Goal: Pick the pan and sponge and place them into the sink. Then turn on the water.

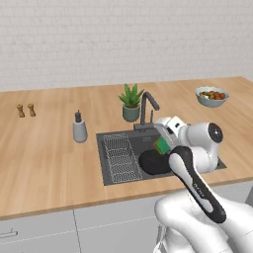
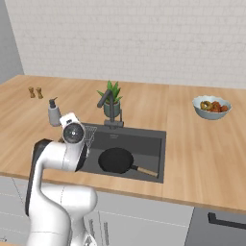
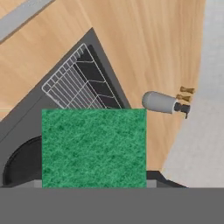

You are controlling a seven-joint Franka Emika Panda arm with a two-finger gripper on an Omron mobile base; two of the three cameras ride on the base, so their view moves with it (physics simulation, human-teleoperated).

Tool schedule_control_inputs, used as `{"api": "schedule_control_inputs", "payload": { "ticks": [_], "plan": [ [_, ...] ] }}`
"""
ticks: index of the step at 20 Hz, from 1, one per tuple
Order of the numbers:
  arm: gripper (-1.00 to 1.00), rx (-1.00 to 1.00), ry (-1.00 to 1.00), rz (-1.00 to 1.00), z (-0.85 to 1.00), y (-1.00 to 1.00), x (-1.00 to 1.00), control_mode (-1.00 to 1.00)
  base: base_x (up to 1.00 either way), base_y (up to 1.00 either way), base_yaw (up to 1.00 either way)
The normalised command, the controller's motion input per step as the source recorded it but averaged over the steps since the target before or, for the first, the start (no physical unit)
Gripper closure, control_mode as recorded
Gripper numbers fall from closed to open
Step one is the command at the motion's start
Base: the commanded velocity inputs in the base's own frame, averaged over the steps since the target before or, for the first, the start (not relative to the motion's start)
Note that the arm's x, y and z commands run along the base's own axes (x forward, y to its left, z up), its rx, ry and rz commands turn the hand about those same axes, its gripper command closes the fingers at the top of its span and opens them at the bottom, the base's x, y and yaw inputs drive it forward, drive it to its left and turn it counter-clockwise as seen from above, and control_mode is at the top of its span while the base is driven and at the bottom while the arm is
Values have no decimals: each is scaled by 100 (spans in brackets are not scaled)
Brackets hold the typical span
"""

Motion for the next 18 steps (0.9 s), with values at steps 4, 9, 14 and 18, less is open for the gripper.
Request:
{"api": "schedule_control_inputs", "payload": {
  "ticks": [4,9,14,18],
  "plan": [
    [100,7,26,-16,32,-100,0,-100,0,0,0],
    [100,2,41,-19,20,-98,17,-100,0,0,0],
    [100,12,36,-1,6,-64,32,-100,0,0,0],
    [100,15,16,0,-16,-13,56,-100,0,0,0]
  ]
}}
